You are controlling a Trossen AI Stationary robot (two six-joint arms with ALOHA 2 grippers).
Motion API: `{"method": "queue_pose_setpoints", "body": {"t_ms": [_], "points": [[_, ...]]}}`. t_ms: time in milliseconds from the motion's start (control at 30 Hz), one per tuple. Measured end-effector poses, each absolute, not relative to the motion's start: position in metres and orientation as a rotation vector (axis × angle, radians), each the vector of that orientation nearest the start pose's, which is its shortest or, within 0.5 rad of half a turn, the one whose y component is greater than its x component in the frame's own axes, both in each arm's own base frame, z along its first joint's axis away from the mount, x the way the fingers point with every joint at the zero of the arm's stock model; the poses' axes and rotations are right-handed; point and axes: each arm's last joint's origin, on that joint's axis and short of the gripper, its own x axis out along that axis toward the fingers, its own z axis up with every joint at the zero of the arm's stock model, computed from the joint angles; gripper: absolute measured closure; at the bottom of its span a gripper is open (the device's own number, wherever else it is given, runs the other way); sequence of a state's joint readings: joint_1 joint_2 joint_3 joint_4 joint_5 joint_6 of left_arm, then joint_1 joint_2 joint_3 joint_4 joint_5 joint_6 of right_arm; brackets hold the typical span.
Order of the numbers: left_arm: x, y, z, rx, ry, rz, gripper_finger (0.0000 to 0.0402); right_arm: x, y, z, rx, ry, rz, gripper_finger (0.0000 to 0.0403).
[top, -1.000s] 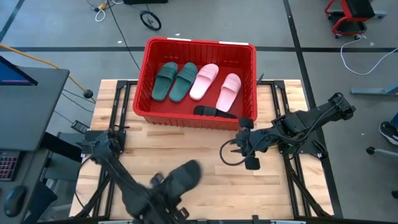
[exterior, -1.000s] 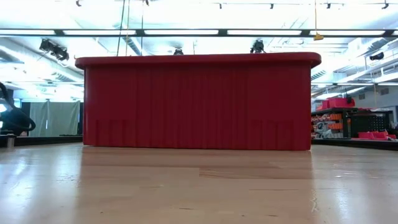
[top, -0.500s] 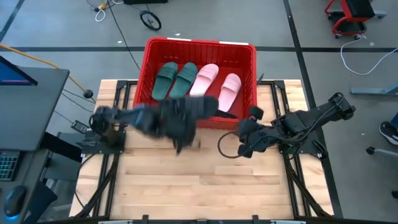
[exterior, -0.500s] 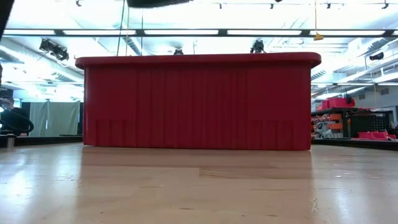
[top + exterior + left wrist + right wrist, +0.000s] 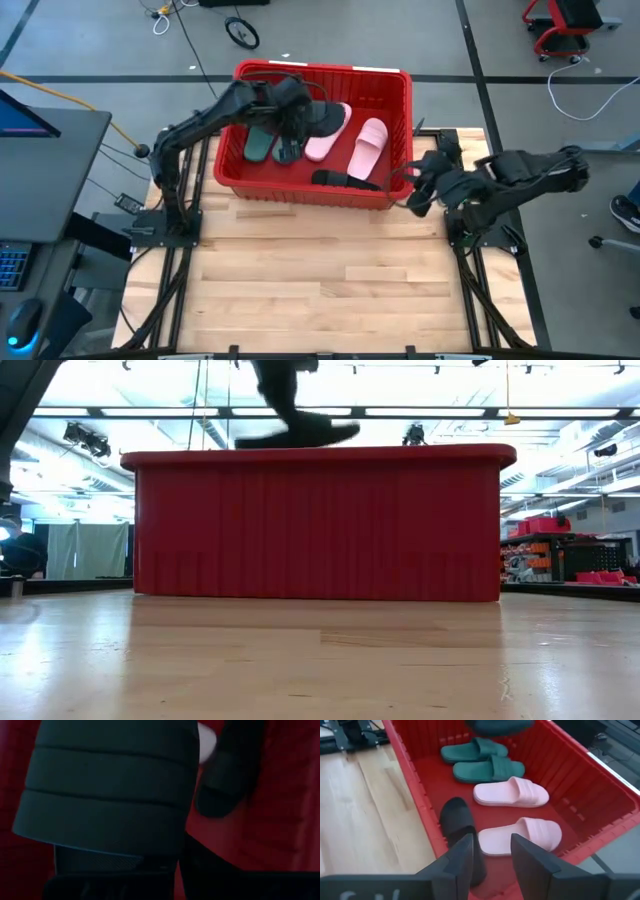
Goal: Pick and place slides into bin
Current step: Put the black slipper into the red bin, then return to Home Position
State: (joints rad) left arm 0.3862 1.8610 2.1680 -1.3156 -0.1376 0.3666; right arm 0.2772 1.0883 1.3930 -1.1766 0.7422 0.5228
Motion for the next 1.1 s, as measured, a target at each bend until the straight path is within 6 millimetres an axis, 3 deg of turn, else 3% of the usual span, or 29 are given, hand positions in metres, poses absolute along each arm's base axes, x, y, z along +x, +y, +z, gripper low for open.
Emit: {"method": "queue_pose_setpoints", "body": {"t_ms": [100, 200, 467, 567, 767, 1100], "points": [[0.336, 0.151, 0.369, 0.195, 1.202, 0.246, 0.0391, 0.157, 0.023, 0.405, 0.074, 0.605, -0.618, 0.0265], [0.336, 0.149, 0.330, 0.182, 1.345, 0.180, 0.0391, 0.149, 0.021, 0.407, 0.080, 0.597, -0.617, 0.0265], [0.335, 0.134, 0.267, 0.085, 1.436, -0.002, 0.0391, 0.144, 0.019, 0.407, 0.058, 0.611, -0.621, 0.0265], [0.332, 0.133, 0.259, 0.049, 1.439, -0.017, 0.0389, 0.144, 0.019, 0.407, 0.060, 0.610, -0.624, 0.0265], [0.330, 0.135, 0.255, 0.043, 1.446, -0.016, 0.0324, 0.145, 0.019, 0.407, 0.065, 0.608, -0.626, 0.0265], [0.330, 0.138, 0.267, 0.061, 1.476, -0.003, 0.0251, 0.145, 0.019, 0.407, 0.099, 0.596, -0.637, 0.0265]]}}
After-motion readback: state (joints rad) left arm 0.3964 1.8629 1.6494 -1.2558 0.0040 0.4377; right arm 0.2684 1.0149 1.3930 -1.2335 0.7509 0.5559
